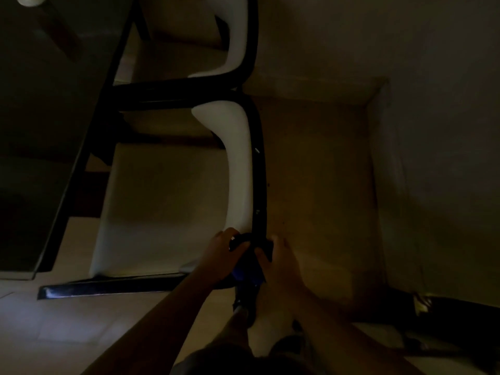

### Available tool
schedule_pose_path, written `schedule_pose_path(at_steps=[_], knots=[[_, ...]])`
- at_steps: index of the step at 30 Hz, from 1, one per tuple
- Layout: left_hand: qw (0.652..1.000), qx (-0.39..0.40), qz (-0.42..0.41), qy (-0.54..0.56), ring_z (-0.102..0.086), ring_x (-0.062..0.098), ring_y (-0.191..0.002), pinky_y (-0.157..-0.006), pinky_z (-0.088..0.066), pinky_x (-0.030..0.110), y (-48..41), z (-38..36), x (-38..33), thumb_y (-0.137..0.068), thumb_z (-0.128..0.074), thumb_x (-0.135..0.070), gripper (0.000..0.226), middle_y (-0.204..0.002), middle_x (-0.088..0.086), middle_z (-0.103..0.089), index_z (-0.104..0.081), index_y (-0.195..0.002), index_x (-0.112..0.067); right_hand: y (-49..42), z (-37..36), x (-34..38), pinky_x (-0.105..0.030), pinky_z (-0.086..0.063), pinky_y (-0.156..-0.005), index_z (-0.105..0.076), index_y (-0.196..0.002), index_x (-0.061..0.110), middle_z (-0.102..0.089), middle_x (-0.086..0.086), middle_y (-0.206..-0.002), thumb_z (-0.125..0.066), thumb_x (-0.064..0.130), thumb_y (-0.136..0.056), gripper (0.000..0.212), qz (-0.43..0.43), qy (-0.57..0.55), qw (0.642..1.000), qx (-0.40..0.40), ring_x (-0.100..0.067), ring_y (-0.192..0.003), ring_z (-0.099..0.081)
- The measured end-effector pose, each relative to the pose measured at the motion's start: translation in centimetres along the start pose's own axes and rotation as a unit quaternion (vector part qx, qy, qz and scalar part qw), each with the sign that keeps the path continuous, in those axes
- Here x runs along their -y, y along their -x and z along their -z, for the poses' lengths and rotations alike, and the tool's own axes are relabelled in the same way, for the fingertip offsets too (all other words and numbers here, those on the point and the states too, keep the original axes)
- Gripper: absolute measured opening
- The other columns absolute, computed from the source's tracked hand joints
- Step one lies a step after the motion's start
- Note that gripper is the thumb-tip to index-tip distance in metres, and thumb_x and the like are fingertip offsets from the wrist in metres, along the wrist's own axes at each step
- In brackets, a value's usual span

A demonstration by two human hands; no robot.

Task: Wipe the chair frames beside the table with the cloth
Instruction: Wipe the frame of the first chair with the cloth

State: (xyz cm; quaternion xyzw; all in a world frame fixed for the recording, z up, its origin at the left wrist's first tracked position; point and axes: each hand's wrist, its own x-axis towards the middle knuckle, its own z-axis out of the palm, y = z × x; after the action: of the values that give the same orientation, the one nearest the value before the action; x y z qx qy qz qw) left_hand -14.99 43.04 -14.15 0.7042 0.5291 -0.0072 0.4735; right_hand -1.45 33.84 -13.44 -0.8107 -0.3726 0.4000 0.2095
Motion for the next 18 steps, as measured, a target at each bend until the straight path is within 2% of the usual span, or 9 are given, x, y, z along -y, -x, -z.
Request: schedule_pose_path(at_steps=[2,4,8,11,15,18], knots=[[1.0,0.002,0.01,-0.001,-0.058,0.017,-0.081,-0.056,-0.041,0.015,-0.3,-0.4,0.5,-0.092,-0.059,-0.026,0.02,-0.102,0.009,-0.06,-0.056,-0.108,-0.014,-0.2,-0.4,-0.2,-0.033,-0.05,-0.085,-0.045,-0.13,0.013,-0.054,-0.006,-0.123,-0.056,0.037,-0.095,0.044,-0.005,0.008,1.0,0.01,-0.021,-0.107,-0.059],[1.0,0.001,0.012,-0.001,-0.056,0.015,-0.076,-0.052,-0.037,0.013,-0.6,-0.8,0.7,-0.091,-0.06,-0.02,0.014,-0.097,0.007,-0.059,-0.054,-0.102,-0.014,-0.4,-0.5,-0.4,-0.027,-0.045,-0.081,-0.041,-0.134,0.011,-0.051,-0.005,-0.126,-0.057,0.035,-0.094,0.049,-0.017,0.021,1.0,0.011,-0.021,-0.108,-0.058],[0.999,-0.007,0.009,-0.036,-0.049,0.012,-0.068,-0.052,-0.034,0.019,-1.3,-1.3,0.0,-0.089,-0.055,-0.013,0.012,-0.087,0.002,-0.053,-0.045,-0.084,-0.019,-1.5,-0.4,-0.6,-0.023,-0.04,-0.073,-0.044,-0.122,0.011,-0.049,-0.005,-0.119,-0.06,0.034,-0.093,0.04,-0.045,0.025,0.999,-0.003,-0.02,-0.099,-0.058],[0.999,-0.029,0.001,-0.045,-0.046,0.014,-0.067,-0.055,-0.035,0.024,-2.2,-1.5,-0.8,-0.089,-0.05,-0.01,0.015,-0.083,0.0,-0.048,-0.041,-0.08,-0.017,-2.6,-0.3,-0.1,-0.023,-0.038,-0.068,-0.045,-0.117,0.011,-0.052,-0.006,-0.112,-0.06,0.037,-0.093,0.039,-0.05,0.032,0.998,-0.021,-0.018,-0.091,-0.057],[0.999,-0.036,-0.018,-0.035,-0.049,0.014,-0.068,-0.054,-0.035,0.02,-3.9,-1.1,-1.7,-0.092,-0.047,-0.011,0.015,-0.084,0.0,-0.05,-0.041,-0.079,-0.017,-4.2,0.1,1.5,-0.032,-0.048,-0.08,-0.04,-0.133,0.007,-0.057,-0.01,-0.119,-0.053,0.033,-0.098,0.046,-0.045,0.052,0.997,-0.018,-0.025,-0.102,-0.061],[0.999,-0.038,-0.001,-0.035,-0.046,0.007,-0.066,-0.053,-0.033,0.018,-5.6,-0.5,-2.1,-0.093,-0.047,-0.014,0.015,-0.084,-0.002,-0.048,-0.042,-0.079,-0.019,-5.5,0.6,2.2,-0.039,-0.052,-0.089,-0.04,-0.134,0.007,-0.057,-0.01,-0.119,-0.048,0.037,-0.1,0.046,-0.033,0.078,0.996,-0.014,-0.026,-0.102,-0.062]])
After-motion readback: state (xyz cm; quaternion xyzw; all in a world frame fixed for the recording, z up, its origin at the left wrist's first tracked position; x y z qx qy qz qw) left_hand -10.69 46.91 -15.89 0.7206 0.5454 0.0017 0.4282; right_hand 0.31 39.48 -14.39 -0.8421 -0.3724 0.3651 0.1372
